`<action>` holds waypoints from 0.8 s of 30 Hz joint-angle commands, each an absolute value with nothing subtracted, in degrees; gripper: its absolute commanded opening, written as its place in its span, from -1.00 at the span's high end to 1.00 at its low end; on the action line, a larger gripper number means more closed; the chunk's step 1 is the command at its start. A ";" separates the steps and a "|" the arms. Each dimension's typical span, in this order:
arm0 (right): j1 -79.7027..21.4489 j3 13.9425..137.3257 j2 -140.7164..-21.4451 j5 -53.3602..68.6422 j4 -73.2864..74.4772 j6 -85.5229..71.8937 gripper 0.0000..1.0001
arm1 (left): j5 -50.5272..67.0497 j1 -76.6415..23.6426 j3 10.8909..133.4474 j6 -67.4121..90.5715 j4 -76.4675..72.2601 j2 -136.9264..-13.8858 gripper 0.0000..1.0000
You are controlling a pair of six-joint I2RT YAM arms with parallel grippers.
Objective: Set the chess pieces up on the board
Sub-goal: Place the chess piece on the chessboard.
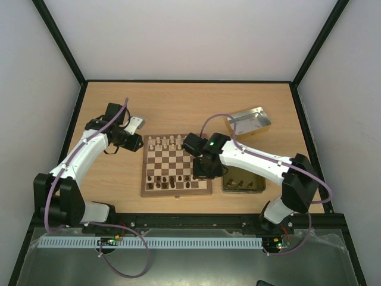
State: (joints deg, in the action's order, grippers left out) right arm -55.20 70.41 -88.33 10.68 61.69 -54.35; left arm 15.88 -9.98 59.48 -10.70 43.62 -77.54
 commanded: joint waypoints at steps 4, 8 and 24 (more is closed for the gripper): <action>-58.42 72.95 -92.52 11.07 57.61 -57.08 0.96 | 15.88 -10.20 58.79 -11.00 44.12 -75.66 0.30; -59.21 72.40 -93.74 11.91 56.92 -56.81 0.96 | 15.86 -10.15 58.75 -11.00 44.12 -75.59 0.30; -60.00 69.42 -94.12 12.48 56.60 -57.03 0.96 | 16.35 -10.20 58.83 -10.99 44.04 -75.50 0.30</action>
State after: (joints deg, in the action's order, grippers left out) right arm -59.61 70.37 -94.24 13.19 56.25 -55.99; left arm 15.90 -9.98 59.29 -10.72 43.64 -76.69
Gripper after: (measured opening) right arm 0.107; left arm 0.350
